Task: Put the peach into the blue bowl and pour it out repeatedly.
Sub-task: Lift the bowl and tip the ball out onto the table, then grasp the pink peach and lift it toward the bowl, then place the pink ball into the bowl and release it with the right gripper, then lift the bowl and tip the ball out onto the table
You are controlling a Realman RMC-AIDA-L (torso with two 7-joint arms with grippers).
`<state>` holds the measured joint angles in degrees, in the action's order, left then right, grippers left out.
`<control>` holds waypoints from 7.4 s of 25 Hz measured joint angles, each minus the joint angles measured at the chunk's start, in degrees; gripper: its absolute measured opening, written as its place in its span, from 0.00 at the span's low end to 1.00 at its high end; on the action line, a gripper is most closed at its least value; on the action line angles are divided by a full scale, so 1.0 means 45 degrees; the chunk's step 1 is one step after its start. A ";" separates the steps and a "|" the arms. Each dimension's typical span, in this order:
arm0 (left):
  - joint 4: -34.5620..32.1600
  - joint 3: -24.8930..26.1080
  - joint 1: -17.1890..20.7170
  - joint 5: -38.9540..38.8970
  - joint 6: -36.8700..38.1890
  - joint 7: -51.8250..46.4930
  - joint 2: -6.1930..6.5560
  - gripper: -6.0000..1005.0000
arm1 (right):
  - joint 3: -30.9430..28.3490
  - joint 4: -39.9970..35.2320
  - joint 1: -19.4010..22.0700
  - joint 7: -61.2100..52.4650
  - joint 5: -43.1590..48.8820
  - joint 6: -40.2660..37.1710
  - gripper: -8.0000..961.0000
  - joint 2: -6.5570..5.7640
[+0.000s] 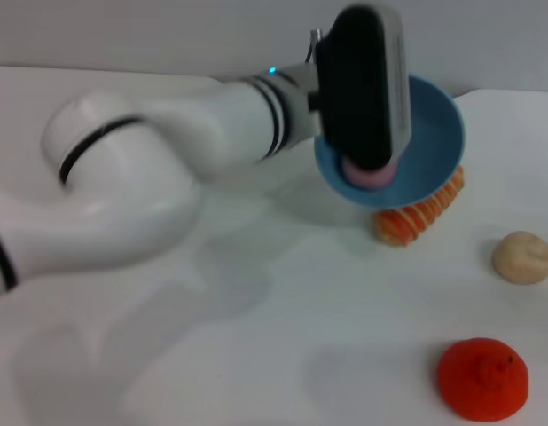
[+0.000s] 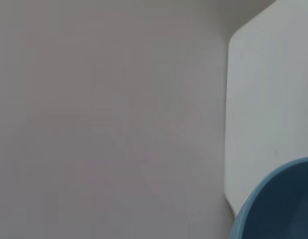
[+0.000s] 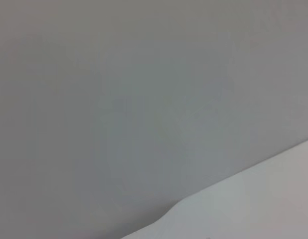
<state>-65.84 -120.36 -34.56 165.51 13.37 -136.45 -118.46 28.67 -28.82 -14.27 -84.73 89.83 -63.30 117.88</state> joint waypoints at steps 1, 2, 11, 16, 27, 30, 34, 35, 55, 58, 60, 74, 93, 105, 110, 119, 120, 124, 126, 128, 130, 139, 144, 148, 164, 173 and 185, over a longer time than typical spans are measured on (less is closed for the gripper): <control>-0.0008 -0.0160 0.0257 0.0000 -0.0600 0.0496 0.0020 0.00 | 0.0005 0.0002 -0.0046 0.0001 0.0011 0.0024 0.68 -0.0002; 0.0020 -0.0396 0.0587 0.0001 -0.1318 0.1081 0.0020 0.00 | 0.0025 0.0004 -0.0102 0.0004 0.0033 0.0046 0.68 -0.0002; 0.0730 -0.1922 0.1956 -0.0004 -0.5461 0.2863 -0.0025 0.00 | 0.0100 0.0014 -0.0364 0.0016 0.0059 0.0108 0.68 -0.0005; 0.1282 -0.2385 0.2147 -0.0021 -0.7212 0.3328 -0.0076 0.00 | 0.0096 0.0034 -0.0384 0.0021 0.0059 0.0118 0.68 0.0006; 0.1802 -0.2142 0.1404 -0.3465 -0.7363 0.3122 -0.0134 0.00 | 0.0239 0.0118 -0.0374 -0.0100 0.0165 -0.0232 0.68 0.0044; 0.1920 -0.1239 0.0776 -0.6560 -0.6215 0.2850 -0.0101 0.00 | 0.0508 0.0036 -0.0496 -0.0863 0.0984 -0.1077 0.68 -0.0077; 0.2526 0.0684 -0.0278 -0.9127 -0.3616 0.2247 -0.0052 0.00 | 0.0916 -0.0141 -0.1156 -0.3090 0.3628 -0.2405 0.68 -0.0439; 0.2917 0.1291 -0.0667 -0.9546 -0.2814 0.1979 -0.0044 0.00 | 0.1103 -0.0156 -0.1434 -0.3661 0.4404 -0.2747 0.68 -0.0553; 0.5432 0.4026 -0.2442 -1.0240 0.0509 0.0265 0.0006 0.00 | 0.6883 0.2200 -0.6167 -0.5596 0.6897 -0.2102 0.68 0.0290; 0.5426 0.4022 -0.2409 -1.0256 0.0476 0.0279 0.0001 0.00 | 0.7239 0.2543 -0.6420 -0.5804 0.6879 -0.2001 0.68 0.0332; 0.5420 0.4022 -0.2388 -1.0260 0.0424 0.0301 -0.0011 0.00 | 0.7408 0.2850 -0.6585 -0.5850 0.6868 -0.1845 0.68 0.0352; 0.5442 0.3752 -0.2331 -1.0276 0.0210 0.0271 -0.0060 0.00 | 0.7947 0.3270 -0.6745 -0.5728 0.6852 -0.1604 0.57 0.0426; 0.5260 0.4356 -0.2356 -0.9747 0.2822 0.0214 0.0116 0.00 | 0.7893 0.0936 -0.5719 -0.4512 0.5189 -0.3230 0.15 0.0259; 0.4257 0.5370 -0.3094 -0.5640 0.7519 -0.3123 0.0034 0.00 | 0.7081 -0.6115 -0.4070 -0.7037 0.5512 -0.5574 0.15 0.0120; 0.3592 0.5075 -0.3114 -0.5563 0.8325 -0.3481 0.0015 0.00 | 0.6891 -0.5686 -0.4180 -0.7052 0.6127 -0.4732 0.16 0.0097; 0.3379 0.4838 -0.3262 -0.5828 0.8527 -0.3536 -0.0020 0.00 | 0.6895 -0.4300 -0.4443 -0.6859 0.6369 -0.2932 0.18 0.0176; 0.3379 0.4808 -0.3262 -0.5838 0.8527 -0.3536 -0.0021 0.00 | 0.6905 -0.4276 -0.4430 -0.6811 0.6363 -0.2795 0.18 0.0183; 0.3389 0.4691 -0.3220 -0.5939 0.8523 -0.3539 -0.0022 0.00 | 0.6867 -0.4183 -0.4414 -0.6540 0.6200 -0.2550 0.19 0.0191; 0.3433 0.4678 -0.3173 -0.5959 0.8485 -0.3542 -0.0022 0.00 | 0.6858 -0.4167 -0.4342 -0.6286 0.5921 -0.2470 0.24 0.0183; 0.3453 0.4677 -0.3117 -0.5959 0.8468 -0.3544 -0.0021 0.00 | 0.6840 -0.4188 -0.4171 -0.5935 0.5484 -0.2397 0.32 0.0161; 0.3458 0.4677 -0.3062 -0.5970 0.8456 -0.3545 -0.0022 0.00 | 0.6386 -0.4384 -0.3801 -0.5481 0.4966 -0.2318 0.40 0.0119; 0.3339 0.4286 -0.2858 -0.5818 0.7659 -0.3554 -0.0001 0.00 | 0.2772 -0.3874 -0.1934 -0.2515 0.2929 -0.2029 0.53 0.0178; 0.2615 0.3750 -0.2925 -0.4616 0.7071 -0.3599 -0.0028 0.00 | 0.0692 -0.1676 -0.0509 0.0345 0.0611 -0.1996 0.53 0.0151; 0.1358 0.2689 -0.2654 -0.3252 0.5822 -0.3746 -0.0024 0.00 | -0.0528 -0.0244 0.0149 0.1585 0.0014 -0.2004 0.53 0.0134; 0.0409 -0.1759 0.0106 -0.0010 -0.2927 0.2455 -0.0071 0.00 | -0.1532 0.1926 0.0505 0.2658 -0.0028 -0.1995 0.54 0.0180; 0.1643 -0.2848 0.0855 -0.0016 -0.6478 0.5312 -0.0118 0.00 | -0.1546 0.2094 0.0348 0.2668 -0.0040 -0.2002 0.54 0.0178; 0.2176 -0.3084 0.1090 -0.1472 -0.8099 0.5770 -0.0119 0.00 | -0.1548 0.2128 0.0266 0.2679 -0.0041 -0.1999 0.54 0.0194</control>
<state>-56.04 -134.24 -29.65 158.89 -23.07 -110.49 -119.00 21.71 -19.25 -13.08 -72.68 89.64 -72.30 118.75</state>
